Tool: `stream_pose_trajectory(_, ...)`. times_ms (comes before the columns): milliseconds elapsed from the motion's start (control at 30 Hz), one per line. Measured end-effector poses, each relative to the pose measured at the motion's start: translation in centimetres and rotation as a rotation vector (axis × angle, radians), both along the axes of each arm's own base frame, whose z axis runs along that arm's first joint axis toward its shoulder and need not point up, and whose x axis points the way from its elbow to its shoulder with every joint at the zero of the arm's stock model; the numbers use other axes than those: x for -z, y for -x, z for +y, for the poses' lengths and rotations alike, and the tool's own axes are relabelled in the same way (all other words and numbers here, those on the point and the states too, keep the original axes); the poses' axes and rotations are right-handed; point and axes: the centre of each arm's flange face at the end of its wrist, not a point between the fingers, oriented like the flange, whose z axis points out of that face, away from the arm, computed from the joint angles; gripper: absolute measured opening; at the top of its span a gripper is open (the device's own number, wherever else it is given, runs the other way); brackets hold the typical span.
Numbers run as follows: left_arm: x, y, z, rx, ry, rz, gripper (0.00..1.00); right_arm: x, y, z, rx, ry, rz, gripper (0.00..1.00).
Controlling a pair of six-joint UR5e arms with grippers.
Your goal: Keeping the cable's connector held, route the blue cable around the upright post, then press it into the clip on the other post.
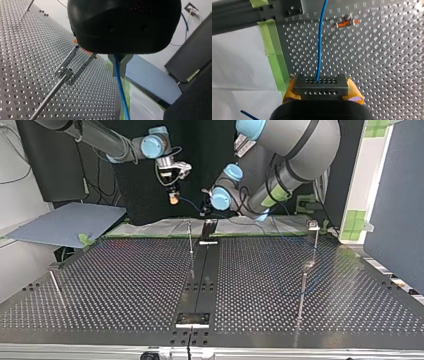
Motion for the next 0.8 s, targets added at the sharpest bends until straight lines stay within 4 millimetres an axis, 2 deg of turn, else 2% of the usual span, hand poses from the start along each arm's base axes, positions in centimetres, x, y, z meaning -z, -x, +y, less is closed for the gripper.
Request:
stream_pose_trajectory(300,-0.3,-0.1,-0.9,-0.01,-0.064,-0.114,0.0,-0.2,1.1,-1.8,0.034,0.009,-0.005,0.0)
stream_pose_trajectory(800,-0.8,-1.2,-1.1,-0.059,-0.1,-0.237,0.0,-0.9,1.5,-5.2,0.051,0.004,0.047,0.0)
